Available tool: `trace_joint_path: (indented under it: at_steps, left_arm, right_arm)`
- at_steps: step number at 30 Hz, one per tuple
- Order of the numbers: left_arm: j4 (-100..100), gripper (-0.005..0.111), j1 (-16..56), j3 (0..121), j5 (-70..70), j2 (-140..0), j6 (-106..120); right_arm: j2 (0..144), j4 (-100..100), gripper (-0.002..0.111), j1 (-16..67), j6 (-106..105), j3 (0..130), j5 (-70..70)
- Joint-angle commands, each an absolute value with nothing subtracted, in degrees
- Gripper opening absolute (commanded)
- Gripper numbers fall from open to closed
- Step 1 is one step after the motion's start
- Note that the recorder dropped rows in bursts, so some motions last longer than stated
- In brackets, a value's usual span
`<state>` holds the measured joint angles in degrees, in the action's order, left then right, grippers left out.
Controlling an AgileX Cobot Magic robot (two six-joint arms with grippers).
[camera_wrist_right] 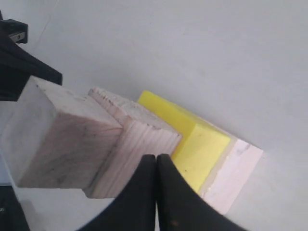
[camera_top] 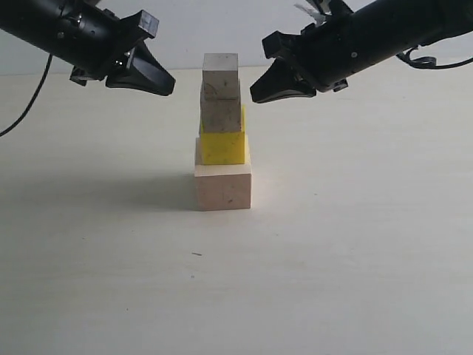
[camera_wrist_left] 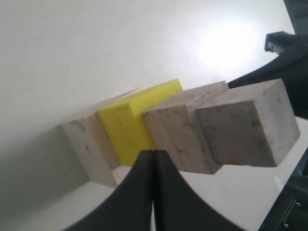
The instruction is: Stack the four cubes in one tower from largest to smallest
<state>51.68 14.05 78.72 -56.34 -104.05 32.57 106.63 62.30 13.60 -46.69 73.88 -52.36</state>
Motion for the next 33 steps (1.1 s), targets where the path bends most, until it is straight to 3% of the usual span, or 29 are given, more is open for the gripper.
trace_joint_path:
  at_steps: [1,10,19,26,33]
  left_arm:
    - [49.19,0.0,13.65,75.6,-52.88,-100.98,32.22]
    - [48.57,0.0,12.13,66.41,-41.18,-90.41,36.35]
    - [53.13,0.0,7.24,55.4,-28.03,-74.33,43.25]
    - [60.45,0.0,7.24,45.76,-19.34,-60.18,51.59]
    - [60.3,0.0,7.24,43.51,-11.84,-46.72,52.03]
  right_arm:
    - [104.3,59.93,0.0,10.8,-45.45,74.14,-50.57]
    - [94.95,59.93,0.0,5.81,-48.78,66.41,-39.81]
    - [73.7,60.34,0.0,5.99,-63.94,53.04,-22.34]
    - [58.75,60.34,0.0,5.99,-65.36,49.41,-22.07]
    - [48.26,59.26,0.0,5.99,-65.36,48.94,-23.0]
